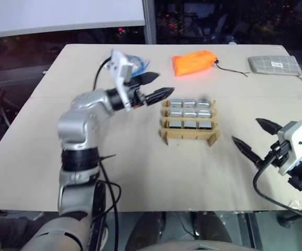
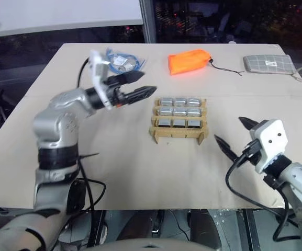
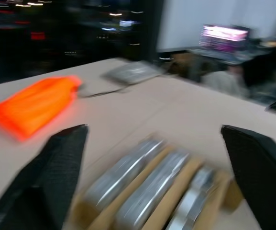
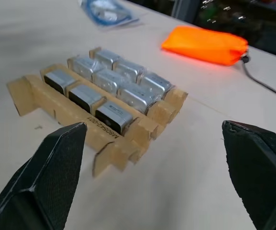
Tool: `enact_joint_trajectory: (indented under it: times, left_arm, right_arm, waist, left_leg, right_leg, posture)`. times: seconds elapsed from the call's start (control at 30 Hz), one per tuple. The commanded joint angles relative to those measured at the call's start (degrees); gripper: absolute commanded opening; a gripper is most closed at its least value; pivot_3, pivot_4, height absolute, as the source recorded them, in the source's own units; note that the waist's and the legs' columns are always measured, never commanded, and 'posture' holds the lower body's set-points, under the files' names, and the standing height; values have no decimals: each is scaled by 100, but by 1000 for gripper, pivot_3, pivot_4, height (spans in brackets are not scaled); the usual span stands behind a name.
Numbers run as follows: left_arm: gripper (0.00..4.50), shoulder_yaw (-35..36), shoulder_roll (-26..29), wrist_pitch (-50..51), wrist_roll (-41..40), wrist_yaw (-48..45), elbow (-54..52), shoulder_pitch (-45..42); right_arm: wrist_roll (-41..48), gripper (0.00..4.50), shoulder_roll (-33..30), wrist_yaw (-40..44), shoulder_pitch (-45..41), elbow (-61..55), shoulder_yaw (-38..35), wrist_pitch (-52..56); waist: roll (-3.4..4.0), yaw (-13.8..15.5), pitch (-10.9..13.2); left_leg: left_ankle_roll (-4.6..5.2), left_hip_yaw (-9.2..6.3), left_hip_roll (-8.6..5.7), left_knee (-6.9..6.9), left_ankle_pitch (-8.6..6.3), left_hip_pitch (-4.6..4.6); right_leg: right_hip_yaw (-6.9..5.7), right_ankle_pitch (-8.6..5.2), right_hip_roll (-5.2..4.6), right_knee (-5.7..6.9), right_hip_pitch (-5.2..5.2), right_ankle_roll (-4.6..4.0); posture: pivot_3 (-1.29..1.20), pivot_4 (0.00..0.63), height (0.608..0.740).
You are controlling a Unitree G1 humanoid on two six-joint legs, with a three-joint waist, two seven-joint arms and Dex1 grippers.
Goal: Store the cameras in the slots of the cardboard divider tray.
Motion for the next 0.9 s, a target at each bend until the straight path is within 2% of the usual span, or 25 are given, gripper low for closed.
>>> enact_joint_trajectory:
  times: [0.03,0.2,0.4,0.73,0.9]
  left_arm:
    - [4452,434,184,-252,-195,242,-961,1062]
    - [4452,713,149,-760,-344,367,-1610,2745]
    - [4452,638,119,-1191,-315,598,-1832,3868]
    - [4452,466,265,-1829,-440,496,-2084,4795]
    - [4452,225,363,-1921,-467,488,-2397,5149]
  right_arm:
    - [-9,4500,-249,340,-160,394,-77,-233]
    - [159,4500,-609,987,227,833,-524,-283]
    - [91,4500,-702,1318,698,1198,-954,-516]
    - [-127,4500,-615,1153,711,1537,-960,-805]
    - [-524,4500,-511,785,-53,2155,-530,-1037]
  waist:
    - [-3,34,1]
    - [-1,187,-1]
    - [-2,185,-4]
    - [0,164,-5]
    - [1,140,-6]
  left_leg:
    - [1,2,0,-1,-1,0]
    - [17,-10,0,-1,-12,-4]
    - [24,-11,2,-1,-18,1]
    - [25,-7,5,-2,-18,1]
    - [25,4,5,-2,-19,3]
  right_leg:
    - [2,0,-1,2,0,0]
    - [-6,0,-5,-13,4,-2]
    - [-2,-1,-9,-29,21,-2]
    - [2,-2,-7,-31,21,-2]
    - [-1,-3,-7,-34,21,-3]
  posture:
    - [0,150,740]
    - [0,150,740]
    - [0,150,740]
    - [0,150,740]
    - [0,150,740]
